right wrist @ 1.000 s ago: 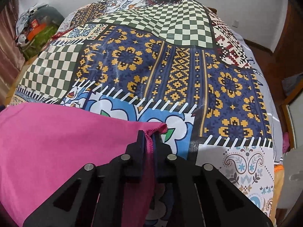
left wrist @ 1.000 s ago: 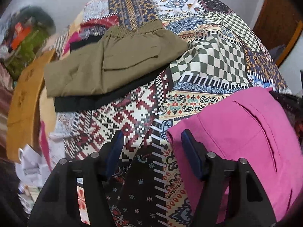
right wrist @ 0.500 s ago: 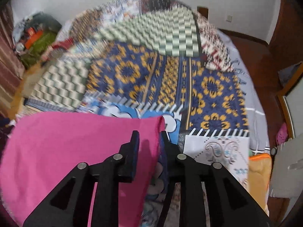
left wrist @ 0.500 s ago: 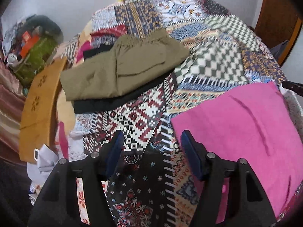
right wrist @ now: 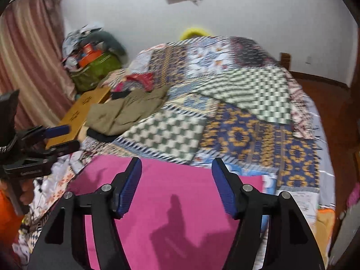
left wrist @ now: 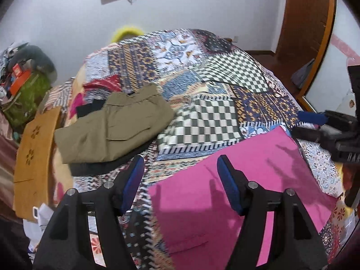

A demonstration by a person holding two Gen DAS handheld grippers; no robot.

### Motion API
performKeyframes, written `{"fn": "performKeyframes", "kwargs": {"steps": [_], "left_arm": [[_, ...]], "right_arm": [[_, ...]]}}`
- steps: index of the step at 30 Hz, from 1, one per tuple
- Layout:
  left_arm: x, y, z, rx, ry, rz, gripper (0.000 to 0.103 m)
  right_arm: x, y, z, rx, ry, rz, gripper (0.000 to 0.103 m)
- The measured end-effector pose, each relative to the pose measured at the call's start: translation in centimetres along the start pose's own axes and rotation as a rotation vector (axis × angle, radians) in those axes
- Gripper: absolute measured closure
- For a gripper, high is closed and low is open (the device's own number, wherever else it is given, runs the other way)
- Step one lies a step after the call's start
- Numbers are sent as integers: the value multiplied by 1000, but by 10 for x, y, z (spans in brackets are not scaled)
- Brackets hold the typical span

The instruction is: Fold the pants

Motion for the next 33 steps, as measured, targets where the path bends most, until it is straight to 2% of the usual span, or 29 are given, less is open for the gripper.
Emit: {"fn": "performKeyframes", "kwargs": {"steps": [2,8,12,14,20,27,33], "left_arm": [[13,-8,8,6,-15,-35,36],[48,-49,16,31,-57,-182,36],[52,-62,14,29,-75,-202,30],[49,-62,13,39,-76,-203,30],[23,-72,15,116,-50,-187,29],[-16,-88,14,114,-32,-141,25],[-43,-100,14,118,-11,-125,23]], "right_arm": [[13,-10,-9,-9,20,-34,36],[40,-61,-15,-30,27,-193,36],[43,-88,-16,-35,34,-266,35],[39,-92,-16,-59,21,-249,31],[18,-103,-11,-70,-8,-255,31],[-14,-118,-8,-73,-62,-240,31],[-48,-130,-7,-83,-121,-190,28]]}}
Point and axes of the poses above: each gripper's, at about its wrist camera, not at the fingertips, and x roughly the way its jaws point, z to its right, y to its top, the point moved 10 cm from there along x, roughly the way its jaws point, and after that the axes turned 14 degrees about z, right-handed, at the moved point
